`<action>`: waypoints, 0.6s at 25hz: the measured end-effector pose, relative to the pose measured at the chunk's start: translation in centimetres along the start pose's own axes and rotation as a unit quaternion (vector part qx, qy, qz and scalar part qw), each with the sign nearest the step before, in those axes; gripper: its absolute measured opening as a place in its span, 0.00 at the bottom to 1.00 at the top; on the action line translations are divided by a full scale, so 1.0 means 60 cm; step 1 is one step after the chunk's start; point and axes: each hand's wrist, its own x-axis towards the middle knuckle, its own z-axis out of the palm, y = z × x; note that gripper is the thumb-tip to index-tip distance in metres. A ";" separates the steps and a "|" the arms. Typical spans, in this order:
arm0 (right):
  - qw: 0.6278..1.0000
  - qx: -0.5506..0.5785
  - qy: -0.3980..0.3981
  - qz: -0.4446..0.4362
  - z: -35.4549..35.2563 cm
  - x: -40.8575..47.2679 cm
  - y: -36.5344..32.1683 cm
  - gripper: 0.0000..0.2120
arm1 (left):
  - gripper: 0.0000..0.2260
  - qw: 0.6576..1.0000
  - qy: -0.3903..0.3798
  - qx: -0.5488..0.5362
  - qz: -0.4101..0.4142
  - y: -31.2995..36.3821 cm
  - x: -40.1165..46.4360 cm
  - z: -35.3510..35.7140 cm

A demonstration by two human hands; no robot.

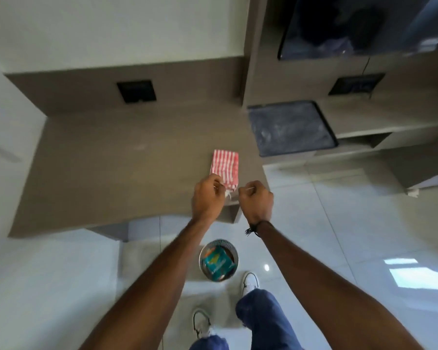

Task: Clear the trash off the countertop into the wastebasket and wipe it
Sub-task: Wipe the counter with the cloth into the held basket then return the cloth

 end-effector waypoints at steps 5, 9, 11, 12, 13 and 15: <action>0.976 -0.010 -0.158 0.151 0.028 0.137 -0.031 0.20 | 0.20 0.995 -0.022 0.022 -0.091 0.014 0.112 0.033; 0.959 -0.004 -0.234 0.162 0.042 0.247 -0.025 0.16 | 0.21 0.985 -0.034 -0.088 -0.145 0.032 0.189 0.095; 0.965 0.001 -0.213 0.150 0.022 0.329 -0.022 0.17 | 0.21 0.986 -0.014 -0.097 -0.134 0.064 0.252 0.141; 0.970 0.007 -0.193 0.150 0.008 0.373 -0.023 0.17 | 0.22 0.989 -0.017 -0.088 -0.115 0.085 0.281 0.166; 0.973 0.009 -0.174 0.152 -0.007 0.420 -0.022 0.18 | 0.22 0.992 -0.020 -0.081 -0.098 0.106 0.311 0.195; 0.976 0.005 -0.148 0.157 -0.028 0.496 -0.015 0.20 | 0.22 0.996 -0.041 -0.046 -0.062 0.149 0.360 0.244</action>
